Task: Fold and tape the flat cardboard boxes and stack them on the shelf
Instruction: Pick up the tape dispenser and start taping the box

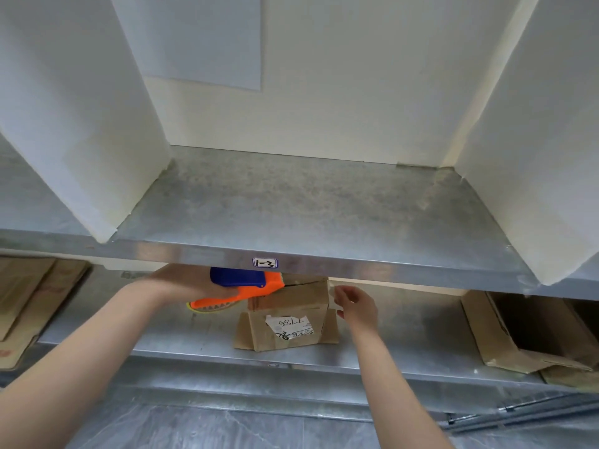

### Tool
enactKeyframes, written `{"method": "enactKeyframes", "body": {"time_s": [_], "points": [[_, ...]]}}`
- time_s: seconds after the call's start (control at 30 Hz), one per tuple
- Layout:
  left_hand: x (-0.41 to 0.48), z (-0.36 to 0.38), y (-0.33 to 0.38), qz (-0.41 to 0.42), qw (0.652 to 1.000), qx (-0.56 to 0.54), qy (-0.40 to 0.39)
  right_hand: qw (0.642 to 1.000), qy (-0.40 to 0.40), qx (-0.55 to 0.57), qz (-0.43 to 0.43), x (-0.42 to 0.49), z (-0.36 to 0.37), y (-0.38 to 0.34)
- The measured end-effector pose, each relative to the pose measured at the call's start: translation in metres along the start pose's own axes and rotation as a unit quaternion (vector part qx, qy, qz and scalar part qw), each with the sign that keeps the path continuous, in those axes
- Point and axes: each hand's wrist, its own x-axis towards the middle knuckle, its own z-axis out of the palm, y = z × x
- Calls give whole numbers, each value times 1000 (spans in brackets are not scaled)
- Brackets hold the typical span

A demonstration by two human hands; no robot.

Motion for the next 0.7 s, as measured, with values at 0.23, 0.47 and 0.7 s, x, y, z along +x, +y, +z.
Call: {"method": "enactKeyframes", "body": {"time_s": [0.23, 0.47, 0.7], "points": [[1, 2, -4, -16, 999, 32, -28, 1000, -1, -16, 6, -7, 21, 17], [0, 5, -9, 0, 1000, 9, -6, 997, -50, 14, -56, -17, 9, 3], [-8, 5, -5, 79, 997, -16, 20, 956, -278, -31, -88, -50, -13, -33]]}}
